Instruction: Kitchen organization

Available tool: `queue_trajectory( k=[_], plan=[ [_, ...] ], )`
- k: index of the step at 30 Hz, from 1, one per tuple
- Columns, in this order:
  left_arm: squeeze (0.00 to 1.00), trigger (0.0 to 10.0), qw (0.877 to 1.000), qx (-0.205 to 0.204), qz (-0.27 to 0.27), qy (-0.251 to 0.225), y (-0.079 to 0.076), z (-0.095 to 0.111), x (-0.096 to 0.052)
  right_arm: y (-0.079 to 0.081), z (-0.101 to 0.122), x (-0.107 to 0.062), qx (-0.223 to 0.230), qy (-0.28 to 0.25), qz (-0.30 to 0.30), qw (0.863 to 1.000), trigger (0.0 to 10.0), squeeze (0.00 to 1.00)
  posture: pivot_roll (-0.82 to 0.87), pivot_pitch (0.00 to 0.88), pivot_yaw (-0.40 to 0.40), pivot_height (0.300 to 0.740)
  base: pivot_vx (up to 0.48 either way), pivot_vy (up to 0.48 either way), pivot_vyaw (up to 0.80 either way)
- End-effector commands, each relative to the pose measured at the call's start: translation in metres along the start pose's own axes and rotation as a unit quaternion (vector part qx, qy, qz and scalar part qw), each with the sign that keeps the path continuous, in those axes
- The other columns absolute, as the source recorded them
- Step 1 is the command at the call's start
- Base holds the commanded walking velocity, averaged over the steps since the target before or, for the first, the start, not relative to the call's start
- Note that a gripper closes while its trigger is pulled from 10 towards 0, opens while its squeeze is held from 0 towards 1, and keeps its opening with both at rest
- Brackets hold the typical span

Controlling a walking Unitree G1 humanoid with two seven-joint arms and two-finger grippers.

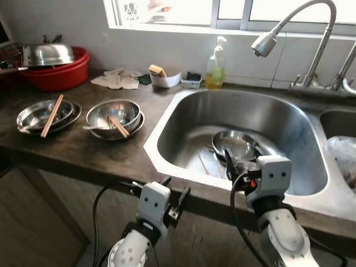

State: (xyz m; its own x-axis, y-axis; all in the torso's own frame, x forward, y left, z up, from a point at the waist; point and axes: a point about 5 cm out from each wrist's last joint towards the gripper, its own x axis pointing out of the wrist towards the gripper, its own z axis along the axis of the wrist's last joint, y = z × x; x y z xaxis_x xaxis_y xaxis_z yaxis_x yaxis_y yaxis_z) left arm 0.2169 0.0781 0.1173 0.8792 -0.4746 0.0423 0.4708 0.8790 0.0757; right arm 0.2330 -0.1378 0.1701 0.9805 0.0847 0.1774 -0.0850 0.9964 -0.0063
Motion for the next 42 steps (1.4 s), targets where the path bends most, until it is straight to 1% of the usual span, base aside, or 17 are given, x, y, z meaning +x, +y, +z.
queue_trajectory(
  k=[1,21,33,42],
  plan=[
    [0.0,10.0,1.0,0.003,-0.002,0.009,0.0002,-0.0028,-0.0014,0.0013,0.0021,0.0008,0.001,-0.006,-0.002,1.0,10.0,0.0,0.02,0.0,0.001,0.74,-0.285,0.0,0.0],
    [0.0,10.0,1.0,0.006,0.004,0.007,0.0005,-0.0015,-0.0001,0.0022,-0.0004,0.004,0.005,0.002,-0.008,1.0,10.0,0.0,0.02,0.0,-0.004,0.74,-0.297,0.0,0.0],
    [0.0,10.0,1.0,0.007,0.005,0.008,0.0013,-0.001,-0.001,0.0038,-0.0021,0.0039,0.007,0.005,-0.011,1.0,10.0,0.0,0.02,0.0,-0.002,0.74,-0.1,0.0,0.0],
    [0.0,10.0,1.0,0.008,0.005,0.01,0.001,-0.0012,-0.0006,0.0041,-0.0038,0.0043,0.007,0.01,-0.01,1.0,10.0,0.0,0.02,0.0,-0.005,0.74,-0.2,0.0,0.0]
  ],
)
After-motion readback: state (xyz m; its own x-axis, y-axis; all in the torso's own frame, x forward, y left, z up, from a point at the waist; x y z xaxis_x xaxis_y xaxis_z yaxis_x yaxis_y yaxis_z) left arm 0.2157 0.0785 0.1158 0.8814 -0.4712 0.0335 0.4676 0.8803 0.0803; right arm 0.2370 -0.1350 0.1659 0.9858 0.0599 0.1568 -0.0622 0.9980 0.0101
